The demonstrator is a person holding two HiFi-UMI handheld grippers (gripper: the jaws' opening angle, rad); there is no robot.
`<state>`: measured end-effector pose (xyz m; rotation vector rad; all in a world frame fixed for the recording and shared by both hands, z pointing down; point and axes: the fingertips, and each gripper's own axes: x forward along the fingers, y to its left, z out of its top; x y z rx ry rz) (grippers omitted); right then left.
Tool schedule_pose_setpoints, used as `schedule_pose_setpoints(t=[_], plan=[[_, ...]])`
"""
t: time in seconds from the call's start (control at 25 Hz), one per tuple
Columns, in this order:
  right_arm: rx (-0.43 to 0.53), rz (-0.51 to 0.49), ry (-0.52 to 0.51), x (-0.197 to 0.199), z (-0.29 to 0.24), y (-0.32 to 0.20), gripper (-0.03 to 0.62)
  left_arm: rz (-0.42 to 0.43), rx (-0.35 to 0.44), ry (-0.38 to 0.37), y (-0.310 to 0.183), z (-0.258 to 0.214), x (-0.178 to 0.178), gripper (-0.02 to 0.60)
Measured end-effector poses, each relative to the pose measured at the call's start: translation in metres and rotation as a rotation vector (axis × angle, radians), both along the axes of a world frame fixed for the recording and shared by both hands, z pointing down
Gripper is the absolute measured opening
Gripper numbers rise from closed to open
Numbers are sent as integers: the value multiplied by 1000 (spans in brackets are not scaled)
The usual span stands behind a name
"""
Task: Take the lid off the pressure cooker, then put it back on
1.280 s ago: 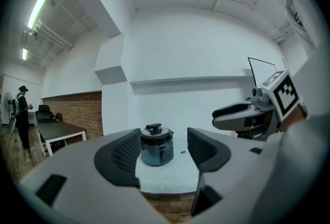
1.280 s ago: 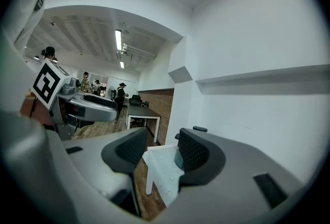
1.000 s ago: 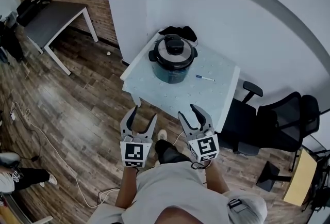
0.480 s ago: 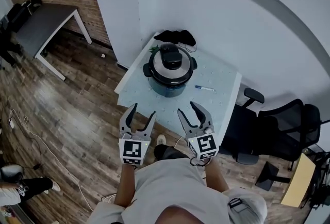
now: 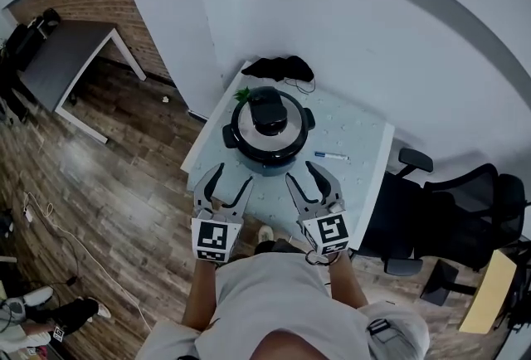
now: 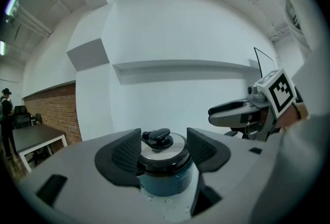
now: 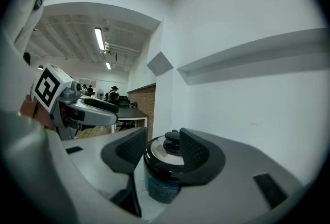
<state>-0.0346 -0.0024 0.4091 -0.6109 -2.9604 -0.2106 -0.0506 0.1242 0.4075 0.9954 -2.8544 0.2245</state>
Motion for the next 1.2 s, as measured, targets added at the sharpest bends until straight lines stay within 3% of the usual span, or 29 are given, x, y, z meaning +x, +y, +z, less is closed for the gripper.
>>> schedule_pose_setpoints(t=[0.64,1.2], plan=[[-19,37,74,-57,19,-20,202,140,-74,41,-46,7,-77,278],[-31,233,145,-99,46,-29,202,413,-164,116,-81,40,-140,296]])
